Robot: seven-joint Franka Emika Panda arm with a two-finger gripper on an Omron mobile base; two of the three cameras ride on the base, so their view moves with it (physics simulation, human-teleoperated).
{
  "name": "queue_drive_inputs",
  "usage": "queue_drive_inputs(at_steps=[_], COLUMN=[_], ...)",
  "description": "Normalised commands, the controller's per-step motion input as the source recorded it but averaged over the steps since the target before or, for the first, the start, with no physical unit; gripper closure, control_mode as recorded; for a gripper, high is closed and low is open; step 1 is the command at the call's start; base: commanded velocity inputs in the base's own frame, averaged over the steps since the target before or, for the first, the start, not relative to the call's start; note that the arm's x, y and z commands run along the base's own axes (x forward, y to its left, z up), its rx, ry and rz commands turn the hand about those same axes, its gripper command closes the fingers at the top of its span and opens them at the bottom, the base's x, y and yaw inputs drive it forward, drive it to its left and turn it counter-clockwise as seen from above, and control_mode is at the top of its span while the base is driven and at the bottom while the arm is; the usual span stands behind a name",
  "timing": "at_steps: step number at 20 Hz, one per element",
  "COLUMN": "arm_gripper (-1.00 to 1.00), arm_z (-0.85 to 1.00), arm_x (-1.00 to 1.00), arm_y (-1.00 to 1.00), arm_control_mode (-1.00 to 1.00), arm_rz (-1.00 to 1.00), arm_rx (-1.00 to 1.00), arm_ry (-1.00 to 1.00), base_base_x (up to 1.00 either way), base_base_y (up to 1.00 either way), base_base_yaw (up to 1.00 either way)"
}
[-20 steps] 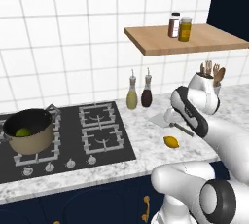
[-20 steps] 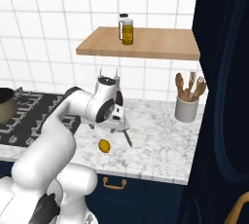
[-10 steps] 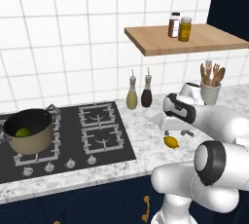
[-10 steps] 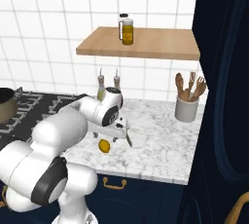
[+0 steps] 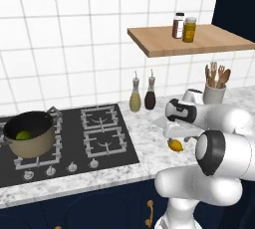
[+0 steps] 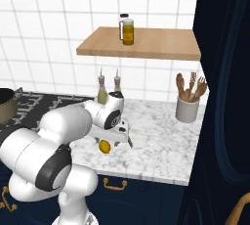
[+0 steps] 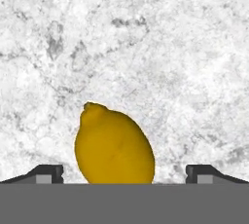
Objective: Put the lime and lemon in the pot. Retrieve the spatula and lightly stir the vegetables in the pot.
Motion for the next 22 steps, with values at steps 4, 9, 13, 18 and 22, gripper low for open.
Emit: queue_drive_inputs(at_steps=[4, 9, 13, 18, 22], arm_gripper=[-1.00, -1.00, -1.00, 1.00, 1.00], arm_z=[-0.10, -0.27, -0.19, -0.34, -0.12], arm_x=[-0.18, 0.05, 0.24, 0.06, 0.01], arm_y=[0.00, 0.01, 0.00, 0.11, 0.00], arm_control_mode=[-1.00, -1.00, -1.00, -1.00, -1.00], arm_rz=[0.20, 0.08, 0.00, 0.00, 0.00], arm_rx=[0.00, 0.02, 0.07, 0.01, -0.01], arm_ry=[0.00, -0.05, -0.10, -0.01, 0.02], base_base_x=[0.00, 0.00, 0.00, 0.00, 0.00], base_base_y=[0.00, 0.00, 0.00, 0.00, 0.00], base_base_yaw=[0.00, 0.00, 0.00, 0.00, 0.00])
